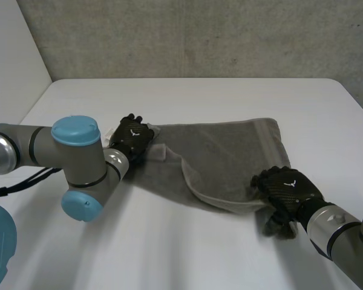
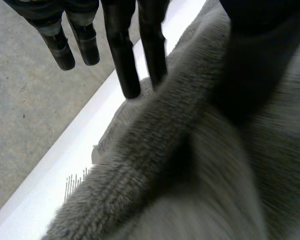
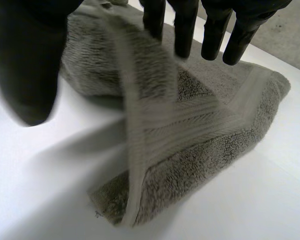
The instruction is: Fold the towel.
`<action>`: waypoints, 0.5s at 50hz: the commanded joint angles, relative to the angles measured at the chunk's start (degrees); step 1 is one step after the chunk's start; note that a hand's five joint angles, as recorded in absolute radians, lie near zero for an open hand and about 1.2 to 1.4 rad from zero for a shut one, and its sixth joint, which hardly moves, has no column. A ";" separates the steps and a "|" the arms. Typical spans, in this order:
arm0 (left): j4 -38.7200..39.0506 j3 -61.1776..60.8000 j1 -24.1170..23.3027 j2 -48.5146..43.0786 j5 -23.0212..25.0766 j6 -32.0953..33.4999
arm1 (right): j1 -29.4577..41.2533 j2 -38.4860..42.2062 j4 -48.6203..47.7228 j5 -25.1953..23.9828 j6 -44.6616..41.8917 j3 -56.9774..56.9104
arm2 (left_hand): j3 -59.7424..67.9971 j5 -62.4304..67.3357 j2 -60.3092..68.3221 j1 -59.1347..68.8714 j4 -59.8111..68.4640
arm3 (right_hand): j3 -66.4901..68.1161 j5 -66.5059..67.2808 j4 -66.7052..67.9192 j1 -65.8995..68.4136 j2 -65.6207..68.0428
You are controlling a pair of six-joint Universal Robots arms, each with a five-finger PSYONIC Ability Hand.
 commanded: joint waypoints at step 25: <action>-3.13 -20.92 12.54 27.81 2.00 -17.92 | -6.70 2.91 -0.04 -4.86 -11.75 -10.01 | -2.20 28.64 26.10 27.01 -2.68 | 0.95 54.92 1.59 56.37 56.17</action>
